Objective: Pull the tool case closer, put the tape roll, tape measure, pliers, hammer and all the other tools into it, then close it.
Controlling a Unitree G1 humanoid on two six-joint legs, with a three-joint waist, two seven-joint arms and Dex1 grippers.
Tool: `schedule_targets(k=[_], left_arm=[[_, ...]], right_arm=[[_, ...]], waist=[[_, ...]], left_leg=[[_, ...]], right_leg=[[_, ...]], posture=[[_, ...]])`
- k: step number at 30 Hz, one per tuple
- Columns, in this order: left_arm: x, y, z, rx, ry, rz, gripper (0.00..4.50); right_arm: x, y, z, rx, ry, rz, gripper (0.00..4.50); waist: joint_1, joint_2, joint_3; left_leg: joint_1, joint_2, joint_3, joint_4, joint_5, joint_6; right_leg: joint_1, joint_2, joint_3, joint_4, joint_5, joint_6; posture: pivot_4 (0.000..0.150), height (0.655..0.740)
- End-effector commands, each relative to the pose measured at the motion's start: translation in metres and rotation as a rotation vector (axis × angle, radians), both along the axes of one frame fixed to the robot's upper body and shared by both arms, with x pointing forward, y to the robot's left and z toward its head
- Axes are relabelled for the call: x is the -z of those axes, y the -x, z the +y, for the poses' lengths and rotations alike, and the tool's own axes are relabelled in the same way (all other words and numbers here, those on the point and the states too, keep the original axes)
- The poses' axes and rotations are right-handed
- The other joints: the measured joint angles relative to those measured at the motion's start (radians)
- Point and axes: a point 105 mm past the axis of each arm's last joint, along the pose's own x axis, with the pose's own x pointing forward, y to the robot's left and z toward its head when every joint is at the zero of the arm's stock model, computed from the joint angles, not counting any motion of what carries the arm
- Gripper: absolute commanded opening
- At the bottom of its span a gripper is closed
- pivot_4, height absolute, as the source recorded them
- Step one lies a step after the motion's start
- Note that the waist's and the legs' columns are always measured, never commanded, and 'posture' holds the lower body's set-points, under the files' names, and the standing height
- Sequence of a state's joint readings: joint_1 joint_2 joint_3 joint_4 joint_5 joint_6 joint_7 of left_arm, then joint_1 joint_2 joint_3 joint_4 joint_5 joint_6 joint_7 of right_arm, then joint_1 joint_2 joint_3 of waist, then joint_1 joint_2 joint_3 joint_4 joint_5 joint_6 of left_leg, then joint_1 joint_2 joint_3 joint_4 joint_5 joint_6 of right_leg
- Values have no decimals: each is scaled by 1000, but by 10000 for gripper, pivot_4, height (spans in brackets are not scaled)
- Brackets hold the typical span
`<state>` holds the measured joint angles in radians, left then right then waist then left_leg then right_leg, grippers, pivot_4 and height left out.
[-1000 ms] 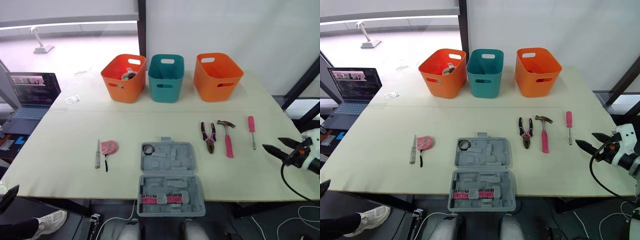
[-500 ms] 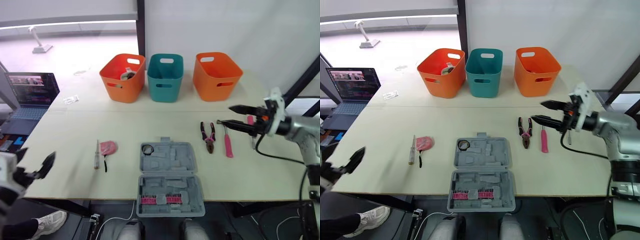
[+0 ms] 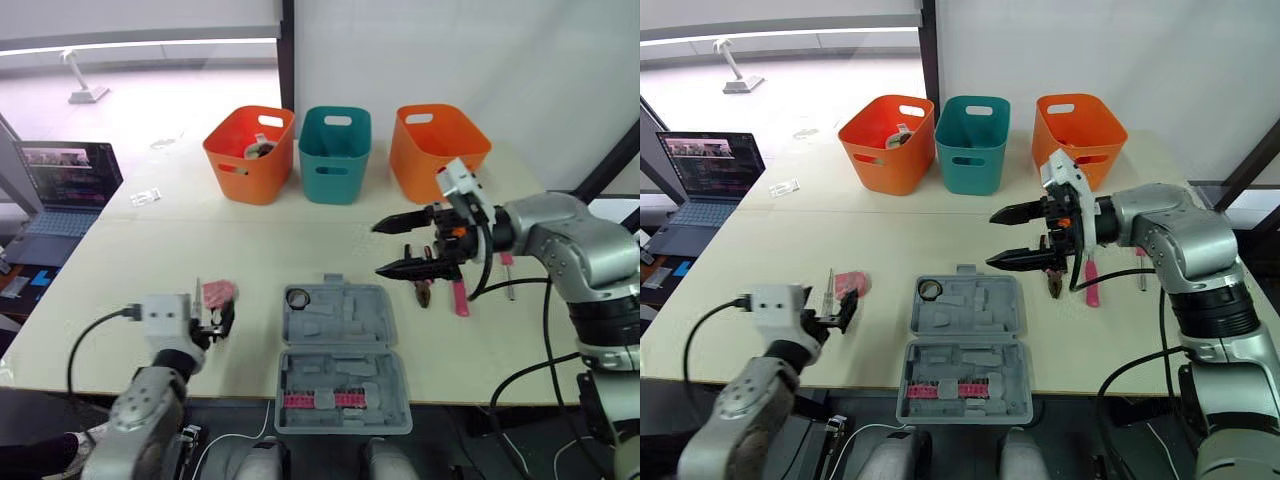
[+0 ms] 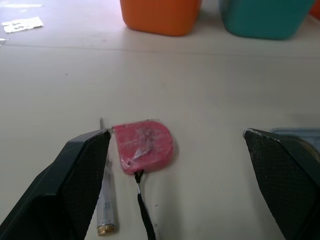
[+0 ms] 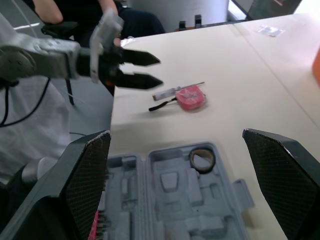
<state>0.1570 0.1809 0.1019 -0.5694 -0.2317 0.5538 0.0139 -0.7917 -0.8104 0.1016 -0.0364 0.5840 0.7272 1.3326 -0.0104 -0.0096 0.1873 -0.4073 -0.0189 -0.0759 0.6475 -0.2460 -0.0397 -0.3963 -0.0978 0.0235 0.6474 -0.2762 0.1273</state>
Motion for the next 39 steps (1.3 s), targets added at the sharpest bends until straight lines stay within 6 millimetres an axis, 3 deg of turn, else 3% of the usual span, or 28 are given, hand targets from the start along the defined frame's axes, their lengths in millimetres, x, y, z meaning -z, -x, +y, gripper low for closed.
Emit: schedule_targets(k=[1,4,8,12,22,36,39], left_arm=[[3,-13,-3,-66,-38,-2,44692],[15,-16,-2,-114,-17,34,44692],[28,-19,-5,-114,-3,72,26360],[30,-20,-8,-110,29,66,26360],[43,-16,9,-204,49,85,26360],[59,-30,12,-236,107,112,26360],[64,-36,12,-243,99,124,13276]], right_arm=[[-9,1,0,-10,24,-49,45000],[-9,0,-1,-3,35,-54,45000],[-9,-1,-2,10,45,-47,45000],[-7,0,-4,10,55,-30,45000],[3,0,-8,23,82,-35,45000],[6,-2,-12,57,89,-31,45000],[6,-2,-12,60,94,-30,45000]], waist=[[2,0,0],[-1,0,0],[-1,0,0],[0,0,0],[-1,0,0],[0,0,0],[1,0,0]], left_leg=[[0,0,0,0,0,0],[-1,0,0,0,0,0],[-1,0,0,0,0,0],[-1,0,0,0,0,0],[-1,0,0,0,0,0],[-1,0,-1,0,0,0],[-1,0,-1,0,0,0]], right_leg=[[0,0,0,0,0,0],[0,0,0,-1,0,0],[-1,0,0,0,0,0],[-1,0,0,0,0,0],[-1,0,0,0,0,0],[-1,0,-1,-1,0,0],[-1,0,-1,0,0,0]], posture=[[1500,7400],[1500,7400],[1500,7400],[1500,7400],[1500,7400],[1500,7400],[1500,7400]])
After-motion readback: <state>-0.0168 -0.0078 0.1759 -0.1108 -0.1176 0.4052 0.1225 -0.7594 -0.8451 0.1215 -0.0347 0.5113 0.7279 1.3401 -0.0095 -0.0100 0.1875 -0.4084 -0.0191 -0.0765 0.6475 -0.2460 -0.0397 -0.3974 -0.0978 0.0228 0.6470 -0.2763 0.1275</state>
